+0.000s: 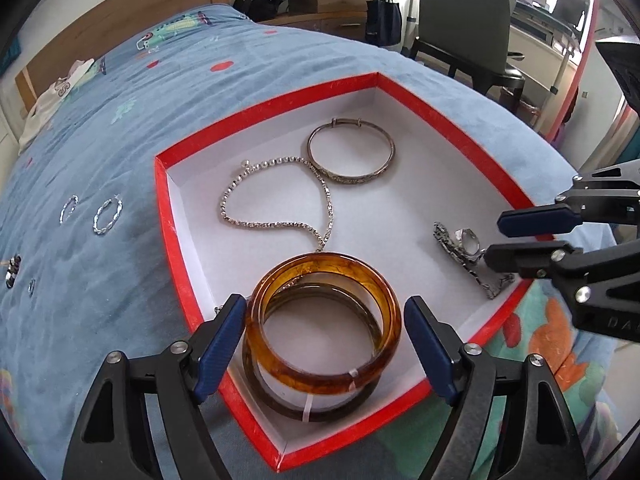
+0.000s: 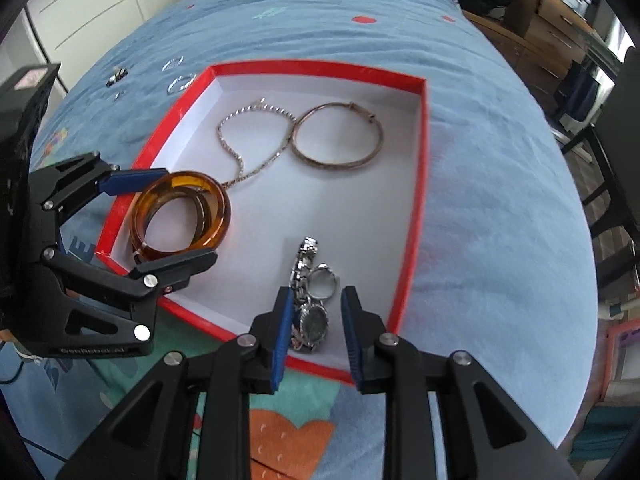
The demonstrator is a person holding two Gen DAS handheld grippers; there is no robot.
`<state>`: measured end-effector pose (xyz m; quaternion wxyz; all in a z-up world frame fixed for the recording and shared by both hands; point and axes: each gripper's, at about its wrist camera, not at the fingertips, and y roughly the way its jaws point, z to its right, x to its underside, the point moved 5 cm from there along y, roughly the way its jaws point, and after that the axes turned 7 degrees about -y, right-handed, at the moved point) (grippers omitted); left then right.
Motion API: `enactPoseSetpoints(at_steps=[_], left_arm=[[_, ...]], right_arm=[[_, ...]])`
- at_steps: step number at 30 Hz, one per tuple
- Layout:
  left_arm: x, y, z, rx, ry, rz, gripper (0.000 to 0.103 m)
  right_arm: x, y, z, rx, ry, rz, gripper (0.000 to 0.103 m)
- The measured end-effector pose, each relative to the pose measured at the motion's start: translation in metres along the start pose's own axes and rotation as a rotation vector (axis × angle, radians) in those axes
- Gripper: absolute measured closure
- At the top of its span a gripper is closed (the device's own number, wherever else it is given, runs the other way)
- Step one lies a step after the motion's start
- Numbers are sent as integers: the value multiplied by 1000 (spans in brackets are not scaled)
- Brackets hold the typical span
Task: Organize jewelry
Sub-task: 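Withdraw both tools from the red box toward the remaining rings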
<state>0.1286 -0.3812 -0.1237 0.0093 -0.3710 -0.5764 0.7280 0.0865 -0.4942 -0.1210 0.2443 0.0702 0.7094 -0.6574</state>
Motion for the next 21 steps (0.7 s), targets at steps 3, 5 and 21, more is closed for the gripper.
enactPoseSetpoints(at_steps=[3,5,21], left_arm=[[-1,-12,-1,9,-13,16,21],[-2,-22,0,13,-15,31,21],[36,-130,-54,-57,-89,150,19]], right_arm=[[3,-16,4,19,33,25,79],[6,-28,5,29,60,43,79],[9,-106,-62,44,108,177,79]])
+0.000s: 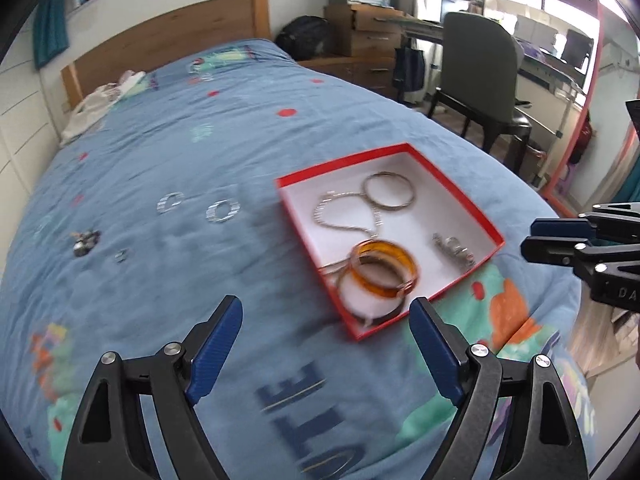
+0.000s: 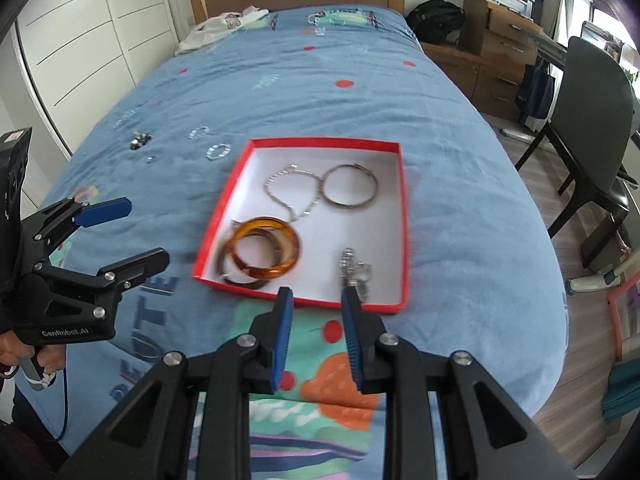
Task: Organize jewelry
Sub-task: 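Withdraw both tools from the red box toward the remaining rings, then grasp a silver ring with the left tool while the right tool grasps a twisted hoop earring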
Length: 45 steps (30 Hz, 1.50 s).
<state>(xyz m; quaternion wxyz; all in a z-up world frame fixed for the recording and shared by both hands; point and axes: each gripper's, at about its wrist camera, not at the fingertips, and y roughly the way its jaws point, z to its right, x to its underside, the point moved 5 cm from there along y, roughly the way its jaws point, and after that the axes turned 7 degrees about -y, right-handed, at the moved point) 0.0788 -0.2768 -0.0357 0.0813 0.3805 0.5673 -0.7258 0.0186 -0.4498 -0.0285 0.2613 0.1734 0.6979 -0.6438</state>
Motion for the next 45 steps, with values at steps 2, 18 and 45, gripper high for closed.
enactPoseSetpoints(at_steps=[2,18,45], left_arm=[[4,-11,-18,-22,-18,10,19],[42,-84,-176,-193,-226,85,13],[-19,68,-285,-210,-402,37,10]], right_arm=[[-4,-5,-14,-12,1,18,79],[-65,4,-122,-101,-56,115,63],[-162,200,-139,-90,29,21,55]])
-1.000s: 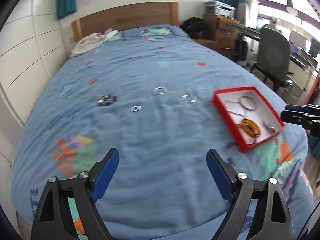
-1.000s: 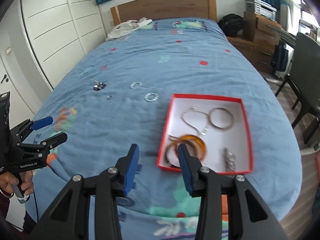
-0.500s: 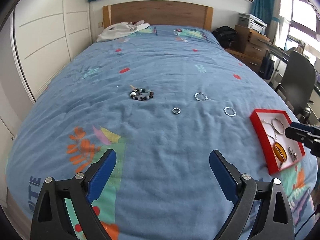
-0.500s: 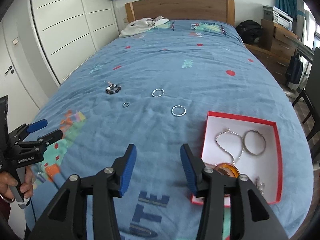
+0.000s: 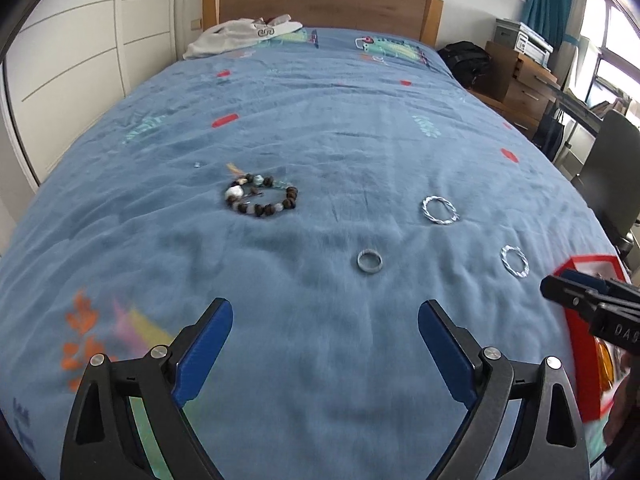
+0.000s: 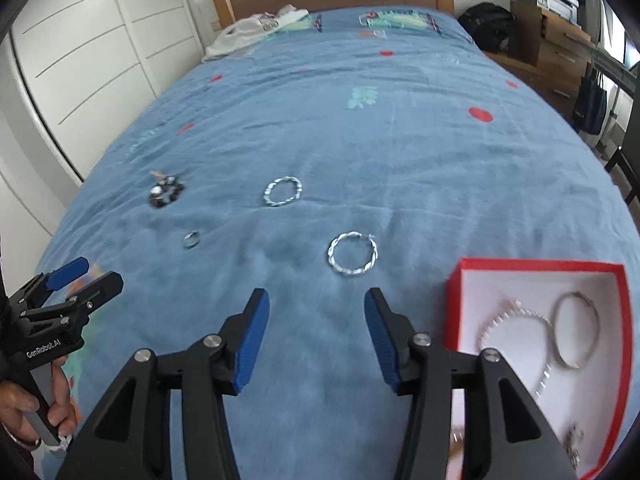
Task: Organize jewelry
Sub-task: 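Grasp a silver ring with the left tool while the right tool grasps a twisted hoop earring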
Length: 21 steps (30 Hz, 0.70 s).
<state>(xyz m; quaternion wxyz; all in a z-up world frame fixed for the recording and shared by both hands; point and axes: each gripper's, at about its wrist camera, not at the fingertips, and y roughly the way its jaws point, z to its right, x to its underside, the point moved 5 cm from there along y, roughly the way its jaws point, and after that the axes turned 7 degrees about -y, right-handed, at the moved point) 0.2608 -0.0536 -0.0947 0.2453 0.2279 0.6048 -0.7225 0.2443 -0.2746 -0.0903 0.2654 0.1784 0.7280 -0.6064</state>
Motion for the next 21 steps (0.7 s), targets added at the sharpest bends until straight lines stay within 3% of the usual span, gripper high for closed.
enactPoseSetpoints(at_steps=[14,21], left_arm=[[-12,79,24,8,50,-86,26],[-12,84,30,4,90,-78,49]], right_arm=[[-17,59,22,16,15,-57,55],[-19,68,19,-11,-29,-66,56]])
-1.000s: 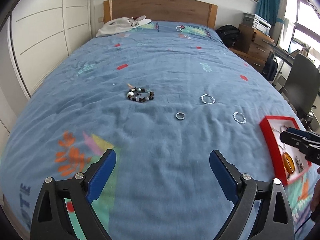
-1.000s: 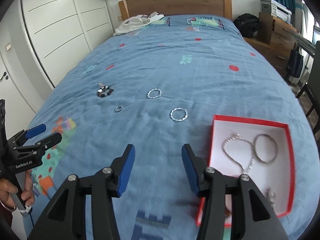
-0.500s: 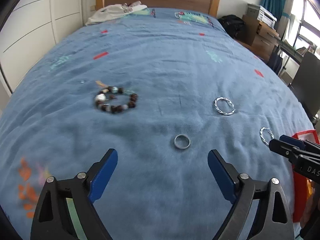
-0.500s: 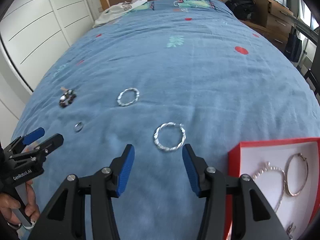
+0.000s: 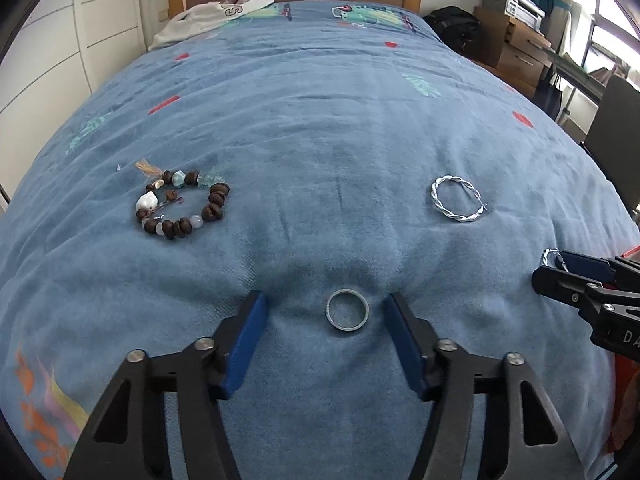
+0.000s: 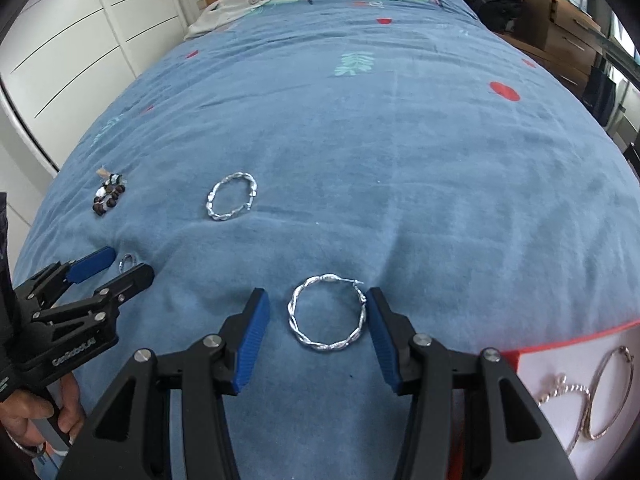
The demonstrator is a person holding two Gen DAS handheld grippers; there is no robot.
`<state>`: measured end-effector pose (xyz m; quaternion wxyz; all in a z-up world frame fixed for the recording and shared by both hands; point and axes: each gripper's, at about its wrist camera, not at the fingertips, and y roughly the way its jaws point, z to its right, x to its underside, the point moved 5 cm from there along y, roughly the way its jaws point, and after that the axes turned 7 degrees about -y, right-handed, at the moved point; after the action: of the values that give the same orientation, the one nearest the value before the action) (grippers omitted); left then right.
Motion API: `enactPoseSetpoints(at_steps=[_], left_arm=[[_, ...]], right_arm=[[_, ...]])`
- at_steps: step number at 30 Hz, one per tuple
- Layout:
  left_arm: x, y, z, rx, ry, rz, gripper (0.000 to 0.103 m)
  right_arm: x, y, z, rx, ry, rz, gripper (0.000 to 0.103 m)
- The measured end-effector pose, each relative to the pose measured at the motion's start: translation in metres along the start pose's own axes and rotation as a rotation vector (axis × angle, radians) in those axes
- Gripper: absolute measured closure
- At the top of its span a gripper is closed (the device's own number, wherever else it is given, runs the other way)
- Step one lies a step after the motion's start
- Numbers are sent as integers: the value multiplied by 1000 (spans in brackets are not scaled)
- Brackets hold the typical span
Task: Organize jewelry
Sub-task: 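Grasp a silver ring with the left tool while the right tool grasps a twisted hoop earring, then carry ring and hoop earring into the red box and open both tools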
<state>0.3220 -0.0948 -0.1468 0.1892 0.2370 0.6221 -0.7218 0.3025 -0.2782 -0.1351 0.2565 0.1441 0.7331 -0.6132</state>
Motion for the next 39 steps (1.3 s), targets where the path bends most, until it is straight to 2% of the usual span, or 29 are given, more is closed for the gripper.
enactPoseSetpoints(at_steps=[1,2,3,6,17,24,32,39], left_arm=[[1,-1,1,6,2,1,54],[1,-1,1,12,1,1,58],[1,-2,2,17,1,2,65],[2,-5,3,38,3,-2,83],[10,-30,-1,98,-47,-5,83],[14,-68,16,123,-33,26,83],[14,-120,77,215,16,75,83],[23,-141,142,286,74,74,83]], right_arm=[[1,0,-2,-13,-12,2,56],[2,0,-5,-24,-21,2,60],[3,-1,-7,-34,-28,5,66],[5,-6,-16,-66,-43,21,66],[13,-29,-39,-114,-62,51,66],[20,-76,-39,-107,-54,102,66],[40,-148,6,-26,-7,164,66],[68,-190,61,56,36,178,66]])
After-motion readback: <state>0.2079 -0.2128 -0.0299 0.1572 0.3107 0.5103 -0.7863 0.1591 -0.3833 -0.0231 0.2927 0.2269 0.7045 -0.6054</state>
